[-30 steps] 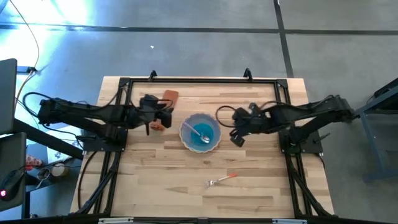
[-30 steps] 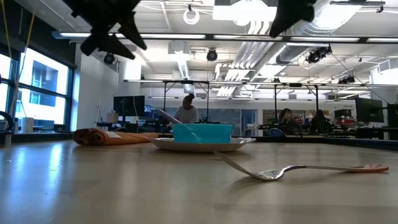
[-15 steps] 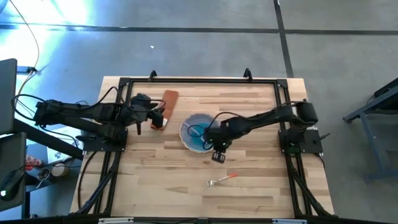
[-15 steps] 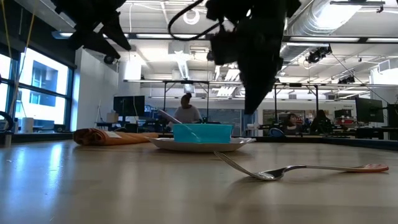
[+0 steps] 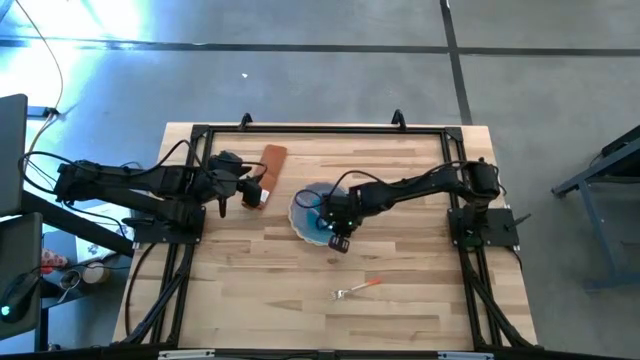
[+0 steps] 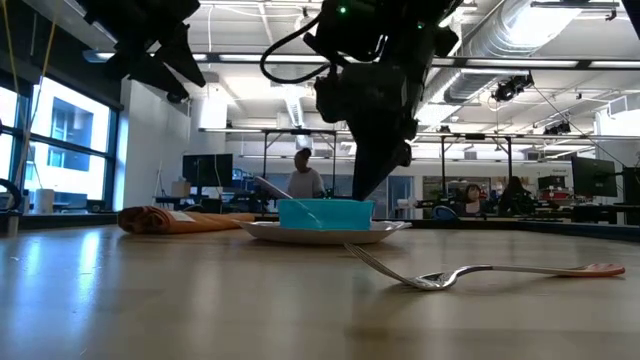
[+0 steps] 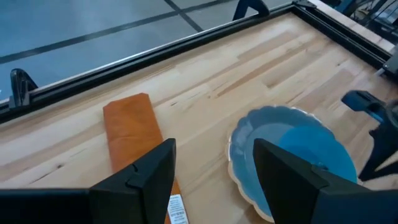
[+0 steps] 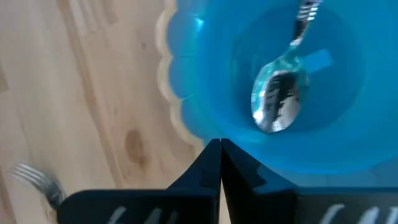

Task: Set table place
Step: Adjust the light blue plate, then put the orange fork to the right of the light blue plate

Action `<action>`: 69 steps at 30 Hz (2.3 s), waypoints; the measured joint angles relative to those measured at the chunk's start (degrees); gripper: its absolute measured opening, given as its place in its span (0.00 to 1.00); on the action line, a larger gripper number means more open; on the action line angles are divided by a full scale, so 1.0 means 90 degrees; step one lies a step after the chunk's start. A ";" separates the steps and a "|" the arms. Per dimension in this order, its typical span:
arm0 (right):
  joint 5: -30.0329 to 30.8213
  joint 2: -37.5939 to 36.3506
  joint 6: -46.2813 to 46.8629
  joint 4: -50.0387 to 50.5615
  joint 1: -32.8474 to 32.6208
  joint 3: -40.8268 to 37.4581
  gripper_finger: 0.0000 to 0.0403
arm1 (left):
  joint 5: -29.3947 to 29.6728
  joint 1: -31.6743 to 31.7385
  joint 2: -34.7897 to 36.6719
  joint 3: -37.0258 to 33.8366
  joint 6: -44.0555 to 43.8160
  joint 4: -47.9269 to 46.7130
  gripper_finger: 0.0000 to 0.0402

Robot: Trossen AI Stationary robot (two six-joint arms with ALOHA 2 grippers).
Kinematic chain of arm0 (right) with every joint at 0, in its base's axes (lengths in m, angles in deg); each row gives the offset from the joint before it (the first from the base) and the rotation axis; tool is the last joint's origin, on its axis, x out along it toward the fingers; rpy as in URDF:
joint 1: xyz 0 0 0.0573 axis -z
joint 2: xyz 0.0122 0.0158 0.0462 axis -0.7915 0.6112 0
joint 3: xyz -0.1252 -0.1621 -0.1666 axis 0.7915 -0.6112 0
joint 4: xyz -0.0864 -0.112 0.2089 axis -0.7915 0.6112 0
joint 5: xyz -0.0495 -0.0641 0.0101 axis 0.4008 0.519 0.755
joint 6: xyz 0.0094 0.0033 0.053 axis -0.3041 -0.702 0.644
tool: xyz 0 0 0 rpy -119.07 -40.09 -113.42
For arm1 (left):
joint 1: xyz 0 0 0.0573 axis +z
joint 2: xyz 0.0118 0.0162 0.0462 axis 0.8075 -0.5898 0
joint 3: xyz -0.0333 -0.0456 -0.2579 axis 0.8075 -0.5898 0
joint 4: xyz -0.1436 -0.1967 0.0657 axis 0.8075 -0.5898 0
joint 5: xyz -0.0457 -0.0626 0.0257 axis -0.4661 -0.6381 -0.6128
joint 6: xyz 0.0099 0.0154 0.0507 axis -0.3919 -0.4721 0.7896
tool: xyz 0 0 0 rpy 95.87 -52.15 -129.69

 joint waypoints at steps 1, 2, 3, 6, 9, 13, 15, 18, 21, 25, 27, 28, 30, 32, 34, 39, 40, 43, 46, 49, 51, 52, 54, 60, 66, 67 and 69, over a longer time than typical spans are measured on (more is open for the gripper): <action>-0.0021 0.0000 0.0002 0.0008 0.0012 0.0000 0.00 | 0.0000 0.0002 0.0000 0.0000 0.0009 0.0000 0.51; -0.0068 0.0000 0.0003 0.0010 0.0004 0.0000 0.00 | 0.0000 0.0002 0.0007 0.0000 0.0010 0.0002 0.51; -0.0144 0.0000 0.0007 0.0010 -0.0020 0.0000 0.00 | 0.0000 0.0002 0.0026 0.0000 0.0010 0.0001 0.52; -0.0222 0.0000 -0.0021 0.0011 -0.0118 0.0000 0.00 | 0.0005 0.0001 0.0041 0.0000 0.0010 0.0006 0.51; 0.0016 0.0000 -0.0161 0.0011 -0.0152 0.0000 0.00 | 0.0011 0.0000 0.0084 0.0000 0.0010 0.0014 0.51; 0.0121 0.0050 -0.0180 0.0003 -0.0047 0.0000 0.00 | 0.0038 0.0002 0.0078 0.0000 0.0008 0.0001 0.51; 0.0128 0.0121 -0.0180 -0.0003 -0.0025 0.0000 0.00 | 0.0051 0.0002 0.0078 0.0000 0.0007 -0.0010 0.51; 0.0121 0.0226 -0.0182 -0.0025 -0.0037 0.0000 0.00 | 0.0051 0.0002 0.0078 0.0000 0.0006 -0.0044 0.51; 0.0123 0.0265 -0.0183 -0.0034 -0.0041 0.0000 0.00 | 0.0051 0.0001 0.0078 0.0000 0.0005 -0.0045 0.51; 0.0277 0.0265 -0.0183 -0.0106 0.0032 0.0000 0.00 | 0.0051 0.0002 0.0078 0.0000 0.0002 -0.0046 0.51; 0.0296 0.0265 -0.0185 -0.0187 0.0081 0.0000 0.00 | 0.0051 0.0002 0.0078 0.0000 0.0000 -0.0050 0.51; 0.0298 0.0265 -0.0204 -0.0232 0.0105 0.0000 0.00 | 0.0051 0.0002 0.0078 0.0000 0.0000 -0.0053 0.51; 0.0320 0.0265 -0.0275 -0.0301 0.0154 0.0000 0.00 | 0.0051 0.0002 0.0078 0.0000 -0.0017 -0.0056 0.51; 0.0322 0.0265 -0.0299 -0.0387 0.0209 0.0000 0.00 | 0.0051 0.0000 0.0078 0.0000 -0.0019 -0.0060 0.51; 0.0324 0.0265 -0.0319 -0.0426 0.0259 0.0000 0.00 | 0.0051 0.0002 0.0078 0.0000 -0.0019 -0.0065 0.51; 0.0474 0.0265 -0.0353 -0.0452 0.0364 0.0000 0.00 | 0.0051 0.0000 0.0078 0.0000 -0.0019 -0.0083 0.51; 0.0476 0.0265 -0.0353 -0.0452 0.0372 0.0000 0.00 | 0.0051 0.0002 0.0078 0.0000 -0.0021 -0.0083 0.51; 0.0482 0.0265 -0.0350 -0.0449 0.0378 0.0000 0.00 | 0.0051 0.0001 0.0078 0.0000 -0.0022 -0.0083 0.51; 0.0461 0.0227 -0.0345 -0.0407 0.0357 -0.0002 0.00 | 0.0051 0.0002 0.0078 0.0000 -0.0024 -0.0084 0.51; 0.0457 0.0118 -0.0319 -0.0254 0.0323 -0.0002 0.00 | 0.0051 0.0002 0.0078 0.0000 -0.0041 -0.0085 0.51; 0.0478 0.0005 -0.0298 -0.0061 0.0318 -0.0002 0.00 | 0.0051 0.0002 0.0075 0.0000 -0.0041 -0.0087 0.51; 0.0552 -0.0070 -0.0299 0.0117 0.0317 -0.0002 0.00 | 0.0055 0.0000 0.0075 0.0000 -0.0041 -0.0092 0.51; 0.0788 -0.0248 -0.0289 0.0557 0.0312 -0.0002 0.00 | 0.0058 0.0002 0.0074 0.0000 -0.0041 -0.0100 0.51; 0.0885 -0.0657 -0.0154 0.1858 0.0148 -0.0002 0.00 | 0.0075 0.0002 0.0073 0.0000 -0.0034 -0.0102 0.51; 0.0497 -0.0736 0.0259 0.2429 -0.0379 -0.0002 0.00 | 0.0076 0.0002 0.0073 0.0000 -0.0012 -0.0104 0.51; 0.0372 -0.0736 0.0376 0.2489 -0.0456 -0.0002 0.00 | 0.0075 0.0002 0.0073 0.0000 -0.0010 -0.0105 0.51; 0.0082 -0.0736 0.0601 0.2569 -0.0627 -0.0002 0.00 | 0.0073 0.0002 0.0073 0.0000 0.0006 -0.0122 0.51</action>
